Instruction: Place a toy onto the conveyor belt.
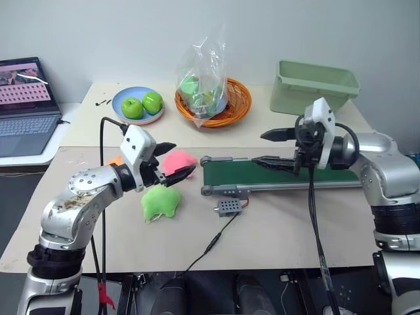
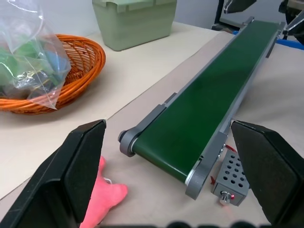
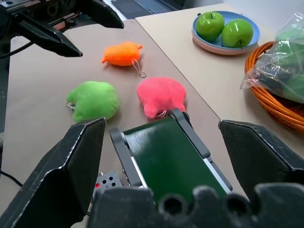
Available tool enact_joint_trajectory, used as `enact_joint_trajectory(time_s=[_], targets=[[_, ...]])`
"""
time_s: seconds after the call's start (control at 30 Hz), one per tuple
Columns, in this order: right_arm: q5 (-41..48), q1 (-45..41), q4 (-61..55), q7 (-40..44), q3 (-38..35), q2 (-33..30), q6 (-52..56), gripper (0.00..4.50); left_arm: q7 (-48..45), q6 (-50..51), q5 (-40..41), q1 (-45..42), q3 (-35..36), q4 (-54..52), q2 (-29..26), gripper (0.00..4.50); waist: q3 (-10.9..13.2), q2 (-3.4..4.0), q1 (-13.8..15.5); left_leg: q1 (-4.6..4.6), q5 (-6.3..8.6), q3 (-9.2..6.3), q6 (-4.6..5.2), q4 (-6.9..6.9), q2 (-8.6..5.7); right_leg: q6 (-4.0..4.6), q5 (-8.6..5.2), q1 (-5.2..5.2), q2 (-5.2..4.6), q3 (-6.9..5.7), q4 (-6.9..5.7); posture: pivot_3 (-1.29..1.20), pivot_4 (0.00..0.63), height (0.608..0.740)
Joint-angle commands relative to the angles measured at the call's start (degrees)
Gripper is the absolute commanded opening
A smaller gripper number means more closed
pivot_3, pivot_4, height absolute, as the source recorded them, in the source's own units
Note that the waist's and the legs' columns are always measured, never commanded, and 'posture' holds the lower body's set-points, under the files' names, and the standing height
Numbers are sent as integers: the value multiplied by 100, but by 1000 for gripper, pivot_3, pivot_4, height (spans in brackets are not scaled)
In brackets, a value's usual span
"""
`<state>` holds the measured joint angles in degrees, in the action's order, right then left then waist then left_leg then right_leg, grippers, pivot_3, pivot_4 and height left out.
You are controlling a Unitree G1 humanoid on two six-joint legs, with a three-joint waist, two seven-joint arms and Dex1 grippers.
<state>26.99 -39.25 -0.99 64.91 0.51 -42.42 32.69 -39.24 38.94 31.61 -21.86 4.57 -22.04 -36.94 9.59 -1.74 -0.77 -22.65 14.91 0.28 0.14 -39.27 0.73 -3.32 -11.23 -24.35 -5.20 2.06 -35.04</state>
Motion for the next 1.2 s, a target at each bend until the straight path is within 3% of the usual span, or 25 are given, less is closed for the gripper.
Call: enact_joint_trajectory(time_s=[0.03,0.17,0.27,0.4,0.57,0.7,1.2], targets=[[-18,-89,-77,11,-71,0,-160,4500,151,-75,146,-71,381,-166,50,4468,0,0,0,0,0,0,0,0,0,0,0,0,0,0,0,0,150,740],[-52,-88,-56,18,-63,33,-174,4500,957,351,1115,15,1618,-27,610,4468,0,0,-9,0,0,-1,0,0,1,0,0,0,-1,0,0,0,150,740],[-64,-108,-22,54,-52,59,-168,4500,1708,652,2326,573,2838,89,1122,4468,0,1,-65,8,0,-9,1,2,8,0,0,-2,1,7,-4,0,150,740],[-110,-207,128,132,30,111,-220,4500,2486,828,3279,1058,3547,230,1471,4468,1,-4,-50,18,1,-22,2,5,6,0,0,2,-2,18,-5,0,150,740],[-196,-344,324,218,153,237,-321,4500,3588,1041,3695,1459,3881,993,1623,4468,1,-3,10,37,1,-8,0,4,0,1,0,19,-4,16,-3,0,150,740],[-231,-371,388,257,187,261,-366,4500,4386,1023,4540,1444,4327,1780,1836,4468,1,-6,10,32,1,-8,-1,4,0,1,0,15,-2,16,-1,0,150,740],[-250,-245,197,222,64,64,-276,4500,4878,679,4863,664,4294,3597,1882,4468,1,-6,7,32,1,9,-2,4,-4,2,0,14,-4,15,1,0,150,740]])
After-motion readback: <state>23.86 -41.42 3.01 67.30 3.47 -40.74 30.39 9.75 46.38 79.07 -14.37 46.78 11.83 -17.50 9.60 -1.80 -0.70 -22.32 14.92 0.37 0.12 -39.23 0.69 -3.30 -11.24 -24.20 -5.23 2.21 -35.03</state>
